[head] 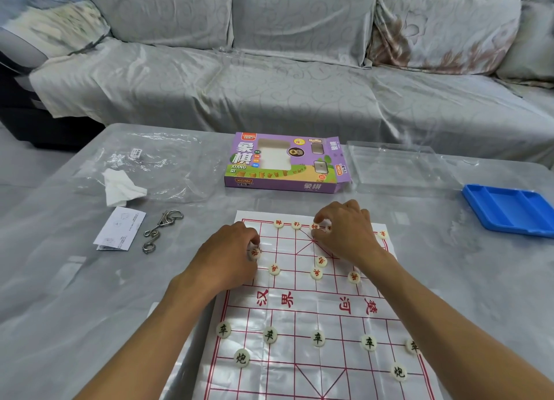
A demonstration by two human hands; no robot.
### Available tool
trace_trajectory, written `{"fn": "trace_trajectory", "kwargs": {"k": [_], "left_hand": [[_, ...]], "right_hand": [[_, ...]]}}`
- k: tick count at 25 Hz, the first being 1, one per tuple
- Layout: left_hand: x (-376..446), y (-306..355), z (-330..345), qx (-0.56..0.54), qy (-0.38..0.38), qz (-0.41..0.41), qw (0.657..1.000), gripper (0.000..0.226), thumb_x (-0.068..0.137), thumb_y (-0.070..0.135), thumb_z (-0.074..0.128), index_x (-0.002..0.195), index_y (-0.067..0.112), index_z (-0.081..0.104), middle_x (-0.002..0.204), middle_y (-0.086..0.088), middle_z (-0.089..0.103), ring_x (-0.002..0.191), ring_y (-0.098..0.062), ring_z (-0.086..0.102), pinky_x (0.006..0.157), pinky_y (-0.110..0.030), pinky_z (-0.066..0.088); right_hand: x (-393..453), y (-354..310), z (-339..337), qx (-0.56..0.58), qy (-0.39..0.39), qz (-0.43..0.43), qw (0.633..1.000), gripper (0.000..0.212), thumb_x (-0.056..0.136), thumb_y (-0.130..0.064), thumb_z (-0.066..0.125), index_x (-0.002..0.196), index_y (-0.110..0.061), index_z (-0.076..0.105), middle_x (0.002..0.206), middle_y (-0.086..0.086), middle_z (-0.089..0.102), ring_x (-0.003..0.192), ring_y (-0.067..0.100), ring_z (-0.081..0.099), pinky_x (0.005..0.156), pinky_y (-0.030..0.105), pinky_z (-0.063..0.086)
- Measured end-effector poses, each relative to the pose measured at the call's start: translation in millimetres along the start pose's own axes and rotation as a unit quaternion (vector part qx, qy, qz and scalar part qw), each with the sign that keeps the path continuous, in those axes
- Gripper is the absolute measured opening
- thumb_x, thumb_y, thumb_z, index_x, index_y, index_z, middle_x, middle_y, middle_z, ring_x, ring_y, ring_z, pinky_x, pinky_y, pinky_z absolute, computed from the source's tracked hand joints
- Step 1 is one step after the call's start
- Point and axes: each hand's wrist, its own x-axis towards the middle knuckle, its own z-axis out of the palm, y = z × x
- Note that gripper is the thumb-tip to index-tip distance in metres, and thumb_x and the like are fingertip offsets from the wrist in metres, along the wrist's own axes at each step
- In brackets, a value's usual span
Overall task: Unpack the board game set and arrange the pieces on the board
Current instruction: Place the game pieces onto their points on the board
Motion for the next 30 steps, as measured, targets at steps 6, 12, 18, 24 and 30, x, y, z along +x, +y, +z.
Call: {"fn": "trace_trajectory", "kwargs": {"k": [6,12,18,24,30], "left_hand": [[-2,-2,5,-0.004,0.05,0.011,0.999,0.016,0.088,0.032,0.064,0.102,0.024,0.067,0.104,0.007,0.059,0.091,-0.011,0.053,0.075,-0.027,0.047],[-2,0,7,0.003,0.068,0.01,0.998,0.016,0.088,0.034,0.064,0.099,0.022,0.067,0.103,0.007,0.059,0.091,-0.011,0.052,0.072,-0.024,0.044],[-1,0,9,0.003,0.071,0.007,0.997,0.016,0.088,0.033,0.064,0.099,0.023,0.067,0.103,0.008,0.058,0.091,-0.01,0.051,0.07,-0.023,0.04],[-1,0,9,0.001,0.073,0.004,0.997,0.017,0.088,0.034,0.064,0.1,0.023,0.067,0.104,0.008,0.058,0.092,-0.01,0.052,0.071,-0.023,0.042],[-2,1,8,0.0,0.07,-0.001,0.998,0.018,0.085,0.032,0.066,0.101,0.023,0.066,0.104,0.007,0.059,0.091,-0.011,0.052,0.071,-0.024,0.043]], "right_hand": [[0,-1,0,0.004,-0.001,-0.002,1.0,0.032,0.089,-0.046,0.062,0.115,-0.028,0.066,0.129,-0.006,0.059,0.118,0.018,0.044,0.098,0.035,0.033],[-1,2,2,0.008,-0.002,-0.002,1.0,0.033,0.089,-0.048,0.062,0.115,-0.029,0.066,0.129,-0.008,0.059,0.118,0.017,0.043,0.096,0.034,0.033],[0,2,2,0.011,0.001,-0.001,1.0,0.031,0.088,-0.047,0.062,0.113,-0.028,0.066,0.127,-0.008,0.06,0.117,0.017,0.043,0.095,0.034,0.033],[2,2,2,0.016,-0.005,0.001,1.0,0.032,0.088,-0.046,0.062,0.115,-0.029,0.065,0.127,-0.007,0.059,0.117,0.018,0.043,0.095,0.035,0.033],[-22,15,-23,0.082,0.031,0.021,0.996,0.028,0.089,-0.04,0.063,0.114,-0.029,0.064,0.128,-0.009,0.06,0.121,0.018,0.041,0.096,0.036,0.031]]}}
